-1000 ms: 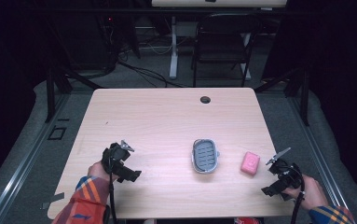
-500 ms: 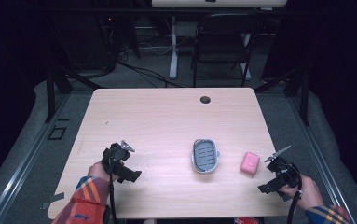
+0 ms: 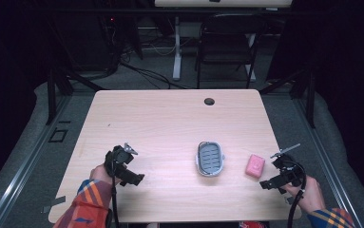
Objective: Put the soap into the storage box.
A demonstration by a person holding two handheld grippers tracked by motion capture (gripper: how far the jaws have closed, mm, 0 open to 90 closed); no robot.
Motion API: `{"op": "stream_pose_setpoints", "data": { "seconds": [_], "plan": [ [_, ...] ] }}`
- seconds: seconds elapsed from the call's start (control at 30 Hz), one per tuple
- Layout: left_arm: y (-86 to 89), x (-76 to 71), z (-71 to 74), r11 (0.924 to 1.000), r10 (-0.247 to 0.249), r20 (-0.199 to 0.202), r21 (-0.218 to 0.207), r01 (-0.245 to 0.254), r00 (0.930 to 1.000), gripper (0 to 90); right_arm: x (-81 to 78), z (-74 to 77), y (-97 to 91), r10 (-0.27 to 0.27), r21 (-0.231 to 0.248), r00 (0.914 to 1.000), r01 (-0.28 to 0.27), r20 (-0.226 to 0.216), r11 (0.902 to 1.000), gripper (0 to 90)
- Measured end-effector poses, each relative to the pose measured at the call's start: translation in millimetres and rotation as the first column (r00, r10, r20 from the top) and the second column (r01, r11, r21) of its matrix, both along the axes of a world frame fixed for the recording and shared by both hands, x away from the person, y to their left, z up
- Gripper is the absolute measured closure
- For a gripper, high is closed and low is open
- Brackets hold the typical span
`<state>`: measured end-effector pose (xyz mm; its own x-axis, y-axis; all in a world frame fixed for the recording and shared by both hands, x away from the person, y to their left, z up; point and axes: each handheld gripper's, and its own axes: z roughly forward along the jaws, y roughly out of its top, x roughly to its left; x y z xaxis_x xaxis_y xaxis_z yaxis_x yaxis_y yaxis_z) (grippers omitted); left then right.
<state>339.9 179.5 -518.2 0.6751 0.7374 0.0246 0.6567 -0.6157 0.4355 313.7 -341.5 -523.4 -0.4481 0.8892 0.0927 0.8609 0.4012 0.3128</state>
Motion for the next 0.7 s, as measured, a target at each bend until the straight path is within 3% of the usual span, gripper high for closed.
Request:
{"op": "stream_pose_setpoints", "data": {
  "seconds": [0.1,0.17,0.27,0.3,0.37,0.5,0.53,0.57,0.7],
  "plan": [
    [-0.2,0.0,0.0,1.0000,-0.002,-0.003,0.001,0.002,1.0000,0.9,1.8,-0.5,3.0,-0.019,0.015,0.9997,0.018,0.018,0.9997,0.0],
    [-0.4,0.0,-0.3,1.0000,-0.004,-0.004,0.001,0.004,1.0000,0.9,4.1,1.1,3.4,-0.011,-0.001,0.9999,0.011,0.011,0.9999,0.0],
    [-0.5,0.2,-0.5,1.0000,-0.005,-0.004,0.002,0.005,1.0000,0.8,6.9,2.3,5.2,-0.014,0.024,0.9999,0.014,0.010,0.9996,0.0],
    [-0.5,0.3,-0.6,1.0000,-0.005,-0.005,0.002,0.005,1.0000,0.8,7.9,3.1,5.2,-0.014,0.000,0.9998,0.014,0.016,0.9999,0.0],
    [-0.6,0.4,-0.8,1.0000,-0.006,-0.003,0.001,0.006,1.0000,0.8,9.9,3.3,6.8,-0.023,0.024,0.9996,0.022,0.018,0.9995,0.0],
    [-0.8,0.3,-0.8,1.0000,-0.008,-0.003,0.005,0.008,1.0000,0.8,14.0,3.3,10.5,-0.033,0.013,0.9993,0.032,0.018,0.9994,0.0],
    [-0.8,0.3,-0.8,1.0000,-0.008,-0.003,0.005,0.008,1.0000,0.8,15.0,2.7,11.9,-0.036,0.030,0.9991,0.035,0.021,0.9989,0.0],
    [-0.8,0.4,-0.9,1.0000,-0.008,-0.003,0.005,0.008,1.0000,0.9,16.5,3.4,12.2,-0.033,0.012,0.9993,0.033,0.017,0.9994,0.0],
    [-1.0,0.6,-1.0,0.9999,-0.009,-0.005,0.005,0.009,0.9999,0.9,22.2,3.5,14.9,-0.034,0.012,0.9993,0.034,0.015,0.9993,0.0]
  ]
}}
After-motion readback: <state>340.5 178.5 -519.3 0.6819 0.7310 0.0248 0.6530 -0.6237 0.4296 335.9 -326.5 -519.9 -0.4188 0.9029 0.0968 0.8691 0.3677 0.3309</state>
